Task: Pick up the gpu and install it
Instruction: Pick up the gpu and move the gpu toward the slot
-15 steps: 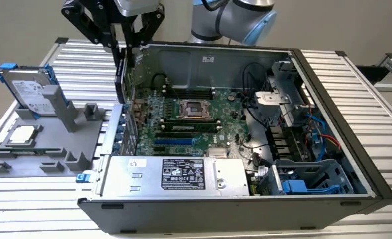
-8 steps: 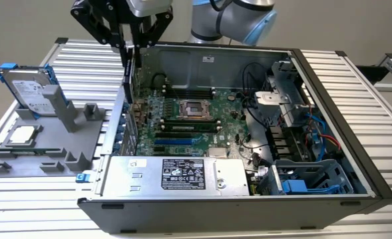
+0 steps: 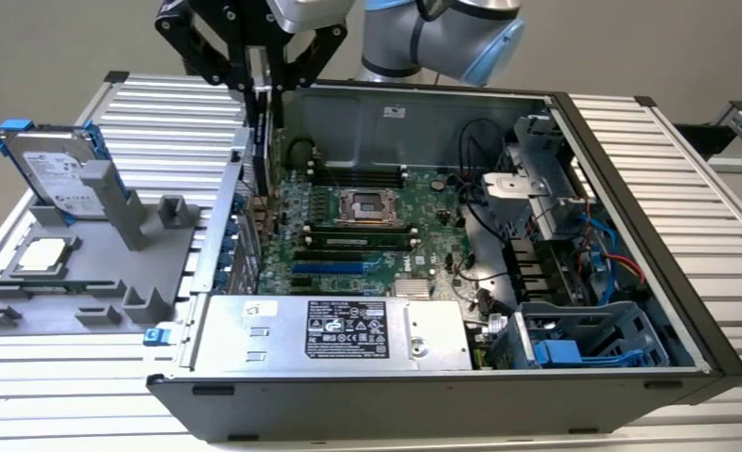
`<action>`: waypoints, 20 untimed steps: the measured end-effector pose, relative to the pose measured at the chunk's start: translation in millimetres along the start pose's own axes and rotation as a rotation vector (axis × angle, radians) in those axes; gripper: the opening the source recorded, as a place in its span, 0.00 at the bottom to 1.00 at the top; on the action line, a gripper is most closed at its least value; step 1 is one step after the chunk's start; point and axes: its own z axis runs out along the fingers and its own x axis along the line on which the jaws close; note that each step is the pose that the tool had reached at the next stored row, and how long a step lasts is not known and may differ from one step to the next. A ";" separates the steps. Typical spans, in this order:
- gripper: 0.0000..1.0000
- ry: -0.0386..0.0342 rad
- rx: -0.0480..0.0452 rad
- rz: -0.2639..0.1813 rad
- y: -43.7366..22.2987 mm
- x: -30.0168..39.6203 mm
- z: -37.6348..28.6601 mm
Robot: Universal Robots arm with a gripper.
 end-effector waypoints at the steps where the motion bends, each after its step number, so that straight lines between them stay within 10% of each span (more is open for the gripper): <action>1: 0.00 0.0000 0.0000 -0.001 -0.1 -1.8 0.0; 20: 0.00 0.0009 0.0001 -0.019 -2.1 -36.6 -0.3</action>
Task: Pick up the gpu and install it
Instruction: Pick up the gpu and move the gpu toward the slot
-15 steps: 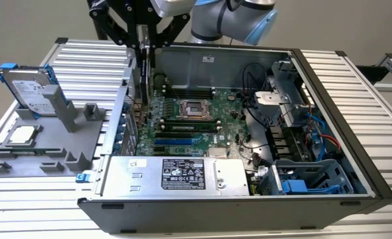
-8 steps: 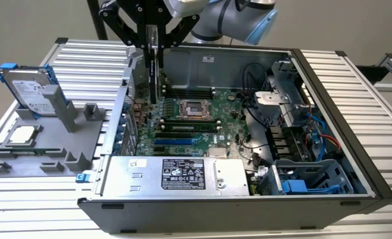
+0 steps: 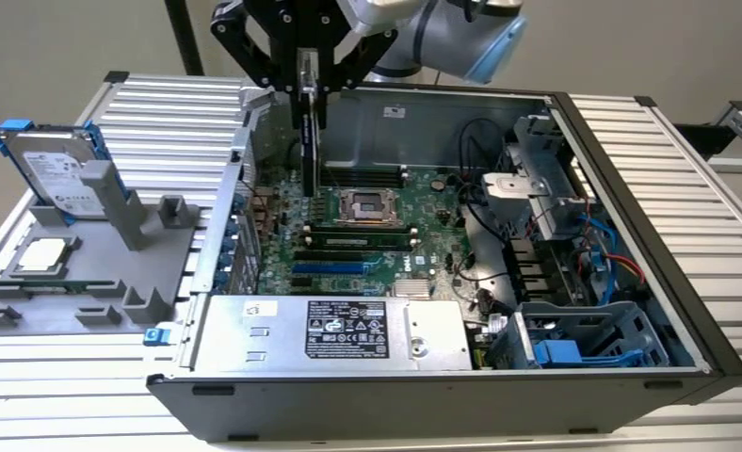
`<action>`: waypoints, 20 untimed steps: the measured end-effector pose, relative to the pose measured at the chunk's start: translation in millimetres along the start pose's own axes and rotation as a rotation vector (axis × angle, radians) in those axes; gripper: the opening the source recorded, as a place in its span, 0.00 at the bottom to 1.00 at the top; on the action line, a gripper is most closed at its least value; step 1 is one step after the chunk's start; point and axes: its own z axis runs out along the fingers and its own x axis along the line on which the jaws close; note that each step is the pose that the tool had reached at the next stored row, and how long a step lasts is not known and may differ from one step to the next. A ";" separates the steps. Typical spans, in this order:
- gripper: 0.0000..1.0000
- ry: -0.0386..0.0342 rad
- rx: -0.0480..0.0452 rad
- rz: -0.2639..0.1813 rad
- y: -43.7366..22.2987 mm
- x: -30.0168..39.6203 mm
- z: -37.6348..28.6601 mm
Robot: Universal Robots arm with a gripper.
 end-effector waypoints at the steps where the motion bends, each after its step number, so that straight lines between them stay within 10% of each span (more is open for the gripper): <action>1: 0.00 0.0001 0.0000 -0.001 -0.1 -1.6 0.0; 20: 0.00 0.0009 0.0001 -0.017 -2.5 -33.9 -0.3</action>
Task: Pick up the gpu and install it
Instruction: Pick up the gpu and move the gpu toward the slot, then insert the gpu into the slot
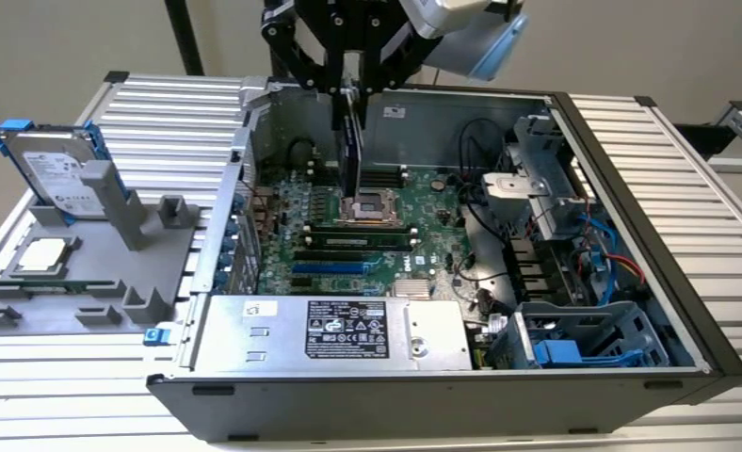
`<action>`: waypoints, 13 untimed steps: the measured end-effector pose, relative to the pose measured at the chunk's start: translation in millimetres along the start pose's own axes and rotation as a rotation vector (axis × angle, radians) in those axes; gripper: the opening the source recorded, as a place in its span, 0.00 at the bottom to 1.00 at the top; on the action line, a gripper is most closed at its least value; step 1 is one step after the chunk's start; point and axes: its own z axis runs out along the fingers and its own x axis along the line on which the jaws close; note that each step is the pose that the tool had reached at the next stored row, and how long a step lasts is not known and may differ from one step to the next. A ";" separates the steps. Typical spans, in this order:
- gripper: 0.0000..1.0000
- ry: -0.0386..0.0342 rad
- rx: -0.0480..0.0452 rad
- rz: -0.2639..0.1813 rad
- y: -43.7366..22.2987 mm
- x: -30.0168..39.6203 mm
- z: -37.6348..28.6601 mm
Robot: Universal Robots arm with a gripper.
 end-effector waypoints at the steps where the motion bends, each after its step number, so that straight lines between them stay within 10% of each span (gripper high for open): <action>1: 0.00 0.0000 0.0000 -0.001 -0.1 -1.4 0.0; 13: 0.00 0.0003 -0.0001 -0.008 -1.3 -14.4 -0.1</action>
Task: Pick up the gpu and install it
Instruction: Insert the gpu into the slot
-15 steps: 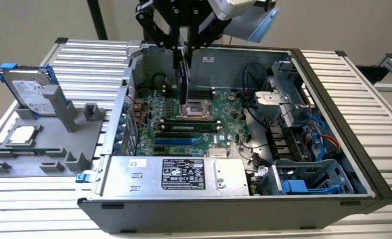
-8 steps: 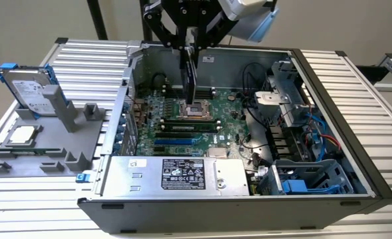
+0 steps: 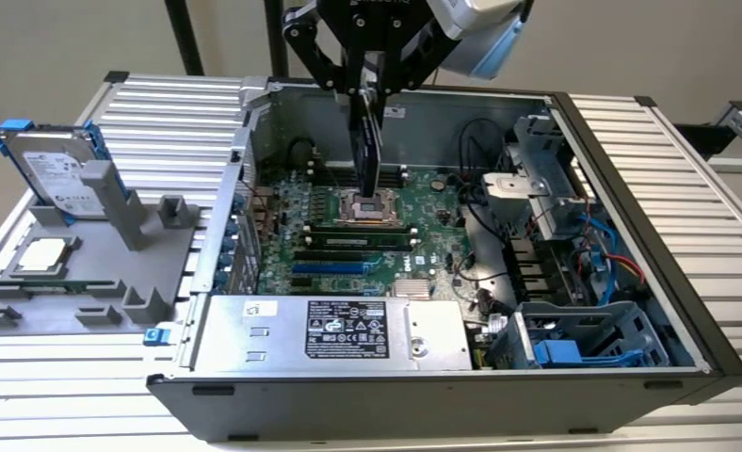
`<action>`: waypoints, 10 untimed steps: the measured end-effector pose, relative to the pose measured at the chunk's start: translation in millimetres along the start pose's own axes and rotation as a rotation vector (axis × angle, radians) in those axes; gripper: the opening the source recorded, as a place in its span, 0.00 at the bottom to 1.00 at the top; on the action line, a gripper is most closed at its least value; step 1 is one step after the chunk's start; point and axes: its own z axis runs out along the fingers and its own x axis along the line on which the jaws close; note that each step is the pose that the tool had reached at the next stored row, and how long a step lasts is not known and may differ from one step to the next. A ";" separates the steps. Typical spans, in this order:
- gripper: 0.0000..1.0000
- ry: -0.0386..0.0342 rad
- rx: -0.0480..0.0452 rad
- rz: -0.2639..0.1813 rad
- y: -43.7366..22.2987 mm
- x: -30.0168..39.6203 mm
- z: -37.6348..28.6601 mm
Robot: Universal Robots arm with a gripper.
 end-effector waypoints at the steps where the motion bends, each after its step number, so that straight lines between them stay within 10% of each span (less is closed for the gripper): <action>1: 0.00 0.0000 0.0000 0.000 0.0 0.0 0.0; 10: 0.00 0.0000 0.0000 0.000 0.3 -0.1 0.0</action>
